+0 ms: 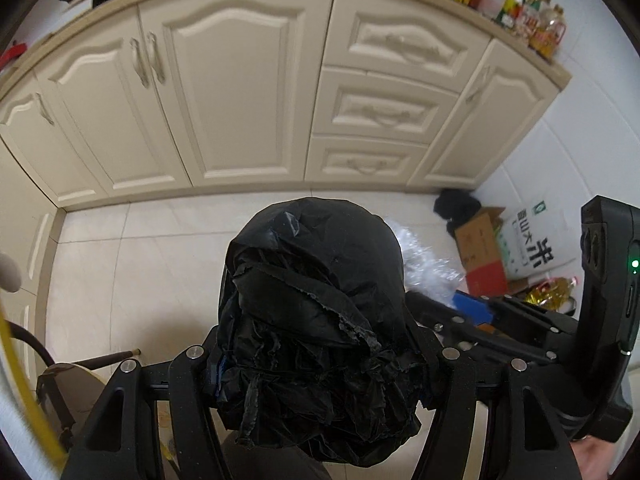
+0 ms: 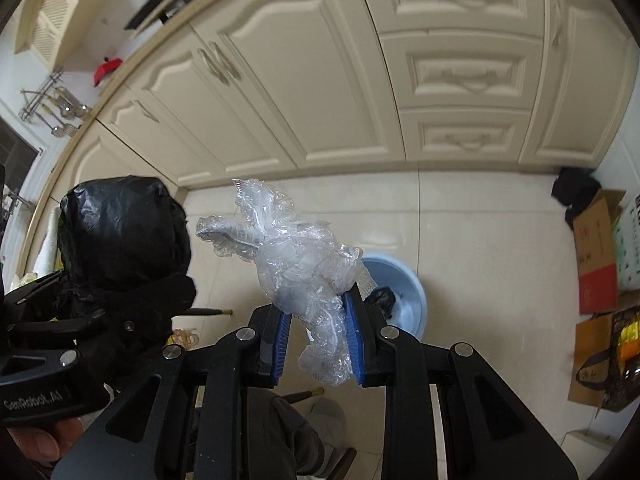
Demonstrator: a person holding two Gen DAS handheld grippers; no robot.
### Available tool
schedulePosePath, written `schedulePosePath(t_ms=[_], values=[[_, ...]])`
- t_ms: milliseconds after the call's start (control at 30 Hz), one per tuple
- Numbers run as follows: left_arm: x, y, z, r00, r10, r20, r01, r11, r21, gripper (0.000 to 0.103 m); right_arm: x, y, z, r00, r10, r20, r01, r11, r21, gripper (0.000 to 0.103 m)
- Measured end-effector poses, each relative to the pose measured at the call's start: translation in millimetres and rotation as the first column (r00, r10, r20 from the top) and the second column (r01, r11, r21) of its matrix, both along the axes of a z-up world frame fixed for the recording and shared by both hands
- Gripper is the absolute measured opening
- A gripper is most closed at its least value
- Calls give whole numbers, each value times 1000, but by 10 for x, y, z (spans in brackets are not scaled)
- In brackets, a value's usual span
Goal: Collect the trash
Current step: 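Carry the clear plastic with the right tool while the left tool carries the black bag to the bin, then open both tools to drop the items into the light-blue bin, then swing both tools back over the table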
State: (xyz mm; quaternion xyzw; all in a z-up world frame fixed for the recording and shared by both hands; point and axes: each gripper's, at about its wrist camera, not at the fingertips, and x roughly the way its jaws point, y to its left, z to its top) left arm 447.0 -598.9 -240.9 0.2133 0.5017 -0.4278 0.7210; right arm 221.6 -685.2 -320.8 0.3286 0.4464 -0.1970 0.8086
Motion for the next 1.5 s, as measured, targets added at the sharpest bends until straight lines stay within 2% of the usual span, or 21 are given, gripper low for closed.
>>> schedulePosePath(t_ms=[100, 167, 200, 233, 300, 367, 433, 500, 633, 767, 1033, 1333, 1500], values=[[147, -287, -237, 1000, 14, -18, -13, 998, 57, 75, 34, -83, -178, 1000, -16, -27, 17, 999, 29, 29], [248, -502, -373, 999, 30, -13, -29, 995, 96, 97, 33, -140, -297, 999, -30, -44, 33, 998, 53, 33], [274, -554, -397, 999, 37, -9, -36, 994, 99, 100, 23, -165, -349, 998, -37, -47, 40, 997, 66, 42], [298, -600, -422, 999, 46, -2, -46, 994, 100, 102, 13, -182, -390, 998, -38, -49, 42, 996, 78, 47], [331, -659, -456, 998, 64, 14, -65, 991, 113, 102, -10, -194, -455, 998, -41, -54, 46, 995, 92, 63], [316, -646, -460, 997, 69, 26, -71, 991, 116, 102, -28, -186, -490, 997, -43, -63, 49, 994, 99, 72], [284, -586, -425, 996, 77, 42, -82, 990, 113, 102, -49, -173, -494, 996, -51, -72, 58, 993, 98, 91], [242, -519, -361, 995, 86, 58, -92, 990, 103, 102, -79, -159, -482, 995, -71, -75, 78, 992, 94, 103], [102, -252, -163, 990, 101, 99, -110, 990, 90, 102, -150, -127, -393, 992, -109, -67, 114, 989, 89, 103], [-23, -20, 54, 986, 125, 112, -130, 991, 40, 102, -154, -46, -231, 993, -106, -53, 110, 991, 71, 103], [-265, 672, 689, 971, 179, 159, -163, 981, -107, 102, -114, 274, 456, 996, -76, 39, 77, 997, -22, 103], [-609, 1961, 1483, 927, 292, 237, -220, 932, -286, 102, 34, 810, 1348, 986, 7, 166, 17, 989, -146, 103], [-889, 2809, 1839, 885, 378, 270, -265, 889, -374, 102, 145, 1199, 1770, 971, 77, 228, -29, 978, -209, 103]])
